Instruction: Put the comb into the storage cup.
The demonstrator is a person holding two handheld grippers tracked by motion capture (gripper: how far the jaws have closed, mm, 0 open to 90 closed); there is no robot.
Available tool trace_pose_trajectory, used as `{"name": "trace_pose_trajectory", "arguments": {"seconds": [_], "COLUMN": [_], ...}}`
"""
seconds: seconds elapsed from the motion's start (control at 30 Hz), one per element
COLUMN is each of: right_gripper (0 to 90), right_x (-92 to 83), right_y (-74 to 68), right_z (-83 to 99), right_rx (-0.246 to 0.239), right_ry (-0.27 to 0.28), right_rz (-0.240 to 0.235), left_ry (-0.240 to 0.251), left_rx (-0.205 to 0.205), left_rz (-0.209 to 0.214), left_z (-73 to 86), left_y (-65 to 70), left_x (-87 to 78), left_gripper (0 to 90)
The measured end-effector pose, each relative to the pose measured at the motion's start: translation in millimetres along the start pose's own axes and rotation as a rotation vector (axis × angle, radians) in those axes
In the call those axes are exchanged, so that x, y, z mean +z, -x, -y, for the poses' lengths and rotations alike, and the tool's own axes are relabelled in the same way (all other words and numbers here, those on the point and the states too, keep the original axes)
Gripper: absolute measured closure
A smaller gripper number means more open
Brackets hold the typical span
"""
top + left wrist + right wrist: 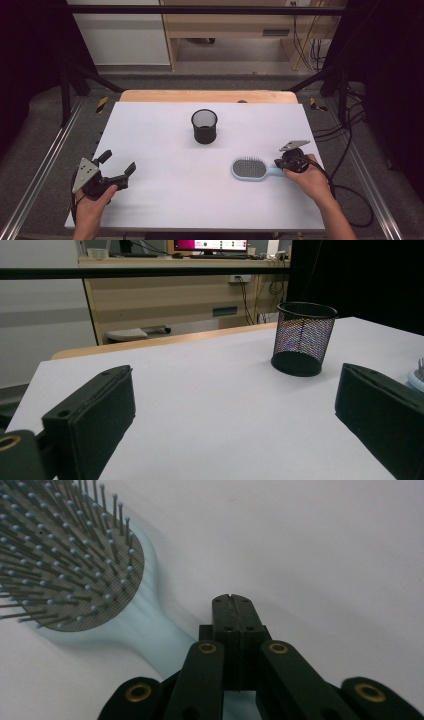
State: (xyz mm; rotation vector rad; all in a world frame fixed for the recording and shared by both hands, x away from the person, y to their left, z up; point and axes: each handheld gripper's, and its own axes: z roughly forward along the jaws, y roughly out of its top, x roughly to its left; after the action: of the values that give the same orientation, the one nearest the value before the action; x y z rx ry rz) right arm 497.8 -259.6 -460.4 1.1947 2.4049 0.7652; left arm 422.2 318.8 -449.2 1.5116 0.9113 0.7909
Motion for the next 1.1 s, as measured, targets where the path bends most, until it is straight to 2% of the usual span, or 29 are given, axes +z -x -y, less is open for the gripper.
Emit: {"name": "trace_pose_trajectory", "arguments": {"seconds": [0.17, 0.57, 0.87, 1.1], "right_gripper": [90.0, 90.0, 90.0, 90.0], "right_x": [-5.4, -19.1, -22.8, -24.0], "right_y": [-5.5, -37.6, -55.0, -60.4], "right_z": [6.4, 25.6, 28.7, 28.1], "right_rx": [-0.005, -0.008, -0.007, -0.012], "right_ry": [0.0, 0.005, -0.005, -0.005], "right_rz": [-0.006, -0.042, -0.065, -0.073], "left_ry": [0.002, 0.0, -0.001, 0.001], "left_rx": [0.0, 0.003, 0.006, 0.005], "left_rz": [0.001, 0.005, 0.007, 0.008], "left_z": [-0.4, -0.4, -0.6, -0.8], "left_y": [0.2, 0.7, 1.0, 1.1], "left_x": [-0.6, -0.6, -0.9, -1.2], "left_gripper": [2.7, 2.8, 2.8, 2.8]}}
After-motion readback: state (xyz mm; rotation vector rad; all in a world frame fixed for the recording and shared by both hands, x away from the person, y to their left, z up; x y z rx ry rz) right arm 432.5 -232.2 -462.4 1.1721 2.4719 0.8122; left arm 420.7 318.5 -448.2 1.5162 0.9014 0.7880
